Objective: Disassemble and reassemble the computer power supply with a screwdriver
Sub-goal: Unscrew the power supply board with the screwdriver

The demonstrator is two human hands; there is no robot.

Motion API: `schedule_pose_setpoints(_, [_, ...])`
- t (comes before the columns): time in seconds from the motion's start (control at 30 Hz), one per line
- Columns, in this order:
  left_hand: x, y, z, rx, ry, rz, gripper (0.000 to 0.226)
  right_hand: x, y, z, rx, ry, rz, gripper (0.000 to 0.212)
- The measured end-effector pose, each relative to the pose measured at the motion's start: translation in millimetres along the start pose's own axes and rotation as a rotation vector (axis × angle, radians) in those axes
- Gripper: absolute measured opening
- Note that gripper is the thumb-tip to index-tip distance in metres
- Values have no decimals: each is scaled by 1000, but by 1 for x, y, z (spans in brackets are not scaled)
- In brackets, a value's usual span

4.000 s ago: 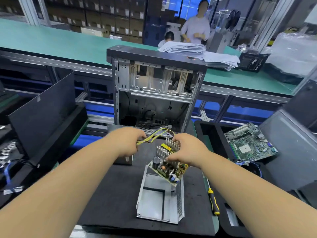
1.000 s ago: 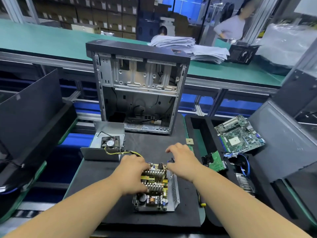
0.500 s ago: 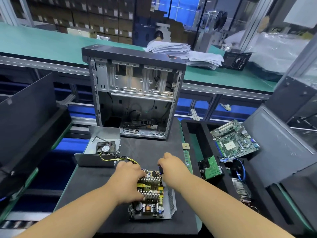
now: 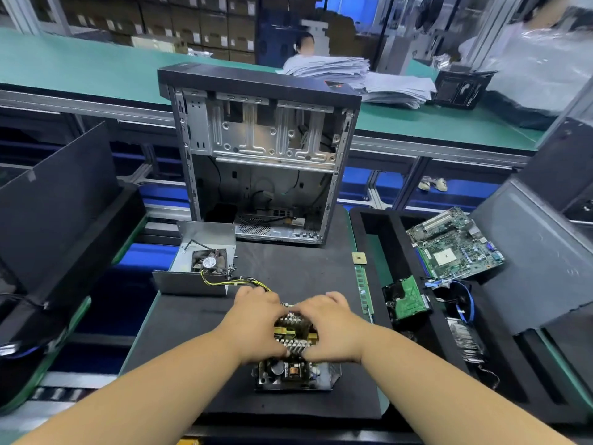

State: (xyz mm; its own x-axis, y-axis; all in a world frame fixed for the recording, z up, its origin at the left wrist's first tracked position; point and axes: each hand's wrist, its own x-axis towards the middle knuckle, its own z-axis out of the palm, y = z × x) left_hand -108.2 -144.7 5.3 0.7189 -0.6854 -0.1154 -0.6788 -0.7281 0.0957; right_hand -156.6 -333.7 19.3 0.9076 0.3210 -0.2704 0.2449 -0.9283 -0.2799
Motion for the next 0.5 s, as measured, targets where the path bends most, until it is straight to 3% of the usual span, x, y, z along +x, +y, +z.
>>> schedule_pose_setpoints(0.17, [-2, -1, 5, -54, 48, 1, 61, 4, 0, 21, -41, 128, 27, 71])
schedule_pose_setpoints(0.27, [-9, -11, 2, -318, 114, -20, 57, 4, 3, 28, 56, 210, 24, 64])
schedule_pose_setpoints(0.4, [-11, -40, -11, -540, 250, -214, 13, 4, 6, 34, 84, 215, 42, 75])
schedule_pose_setpoints(0.5, [-9, -53, -16, -599, 187, -302, 29, 6, 7, 33, 83, 201, 46, 76])
